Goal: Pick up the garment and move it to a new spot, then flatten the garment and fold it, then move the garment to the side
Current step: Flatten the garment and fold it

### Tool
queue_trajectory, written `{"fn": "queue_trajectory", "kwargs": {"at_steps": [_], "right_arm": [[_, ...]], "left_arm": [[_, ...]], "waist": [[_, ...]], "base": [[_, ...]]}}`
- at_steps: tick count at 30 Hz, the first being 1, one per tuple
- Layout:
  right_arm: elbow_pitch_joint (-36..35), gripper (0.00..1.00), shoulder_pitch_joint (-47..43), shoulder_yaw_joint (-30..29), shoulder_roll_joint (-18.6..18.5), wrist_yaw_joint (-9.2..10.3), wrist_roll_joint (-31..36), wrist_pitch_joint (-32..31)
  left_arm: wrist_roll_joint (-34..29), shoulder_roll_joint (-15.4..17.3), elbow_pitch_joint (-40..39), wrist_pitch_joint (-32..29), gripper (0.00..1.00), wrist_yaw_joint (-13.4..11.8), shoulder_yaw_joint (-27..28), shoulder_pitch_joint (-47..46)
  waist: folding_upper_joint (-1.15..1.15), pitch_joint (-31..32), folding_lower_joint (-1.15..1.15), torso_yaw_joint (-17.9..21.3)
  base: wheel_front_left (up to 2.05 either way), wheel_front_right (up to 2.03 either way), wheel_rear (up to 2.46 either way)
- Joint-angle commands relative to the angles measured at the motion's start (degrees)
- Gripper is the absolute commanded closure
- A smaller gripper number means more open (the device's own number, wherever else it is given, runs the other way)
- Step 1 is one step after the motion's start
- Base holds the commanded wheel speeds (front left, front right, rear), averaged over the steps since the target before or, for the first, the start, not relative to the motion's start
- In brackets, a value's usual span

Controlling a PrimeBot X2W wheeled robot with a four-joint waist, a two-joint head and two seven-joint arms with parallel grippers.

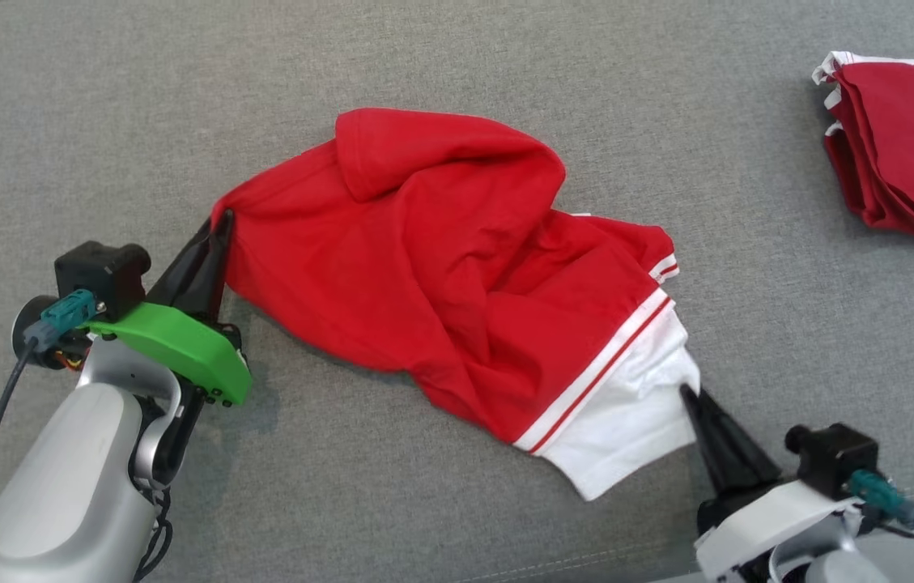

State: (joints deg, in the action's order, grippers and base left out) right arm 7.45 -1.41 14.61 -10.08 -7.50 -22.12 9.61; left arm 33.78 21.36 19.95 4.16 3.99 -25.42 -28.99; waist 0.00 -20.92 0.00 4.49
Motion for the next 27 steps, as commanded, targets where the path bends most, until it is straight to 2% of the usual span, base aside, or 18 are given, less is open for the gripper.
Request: {"fn": "queue_trajectory", "kwargs": {"at_steps": [1, 11, 21, 27], "right_arm": [[-1.58, 1.0, 1.82, -1.0, -1.31, 0.02, 0.55, 0.82], [-14.48, 1.0, 11.95, -7.55, -6.48, 0.02, 1.31, -1.49], [-20.15, 1.0, 26.91, -12.32, -9.44, 0.02, -0.48, -3.19], [-22.2, 1.0, 33.5, -14.58, -9.42, 0.02, 0.65, -4.88]], "left_arm": [[0.75, 0.24, -1.22, 0.7, 1.0, -0.63, 0.71, 0.27], [-0.2, 2.4, -13.04, 2.68, 1.0, -4.67, 4.17, 0.08], [-2.34, 3.91, -26.64, 4.85, 1.0, -9.85, 8.65, -3.57], [-4.34, 4.64, -33.29, 4.98, 1.0, -13.62, 11.28, -5.5]], "waist": [[0.0, 0.54, 0.0, -0.06], [0.0, 3.04, 0.0, -0.73], [0.0, 5.66, 0.0, -2.67], [0.0, 7.02, 0.0, -3.29]], "base": [[0.0, 0.0, 0.0], [0.0, 0.0, 0.0], [0.0, 0.0, 0.0], [0.0, 0.0, 0.0]]}}
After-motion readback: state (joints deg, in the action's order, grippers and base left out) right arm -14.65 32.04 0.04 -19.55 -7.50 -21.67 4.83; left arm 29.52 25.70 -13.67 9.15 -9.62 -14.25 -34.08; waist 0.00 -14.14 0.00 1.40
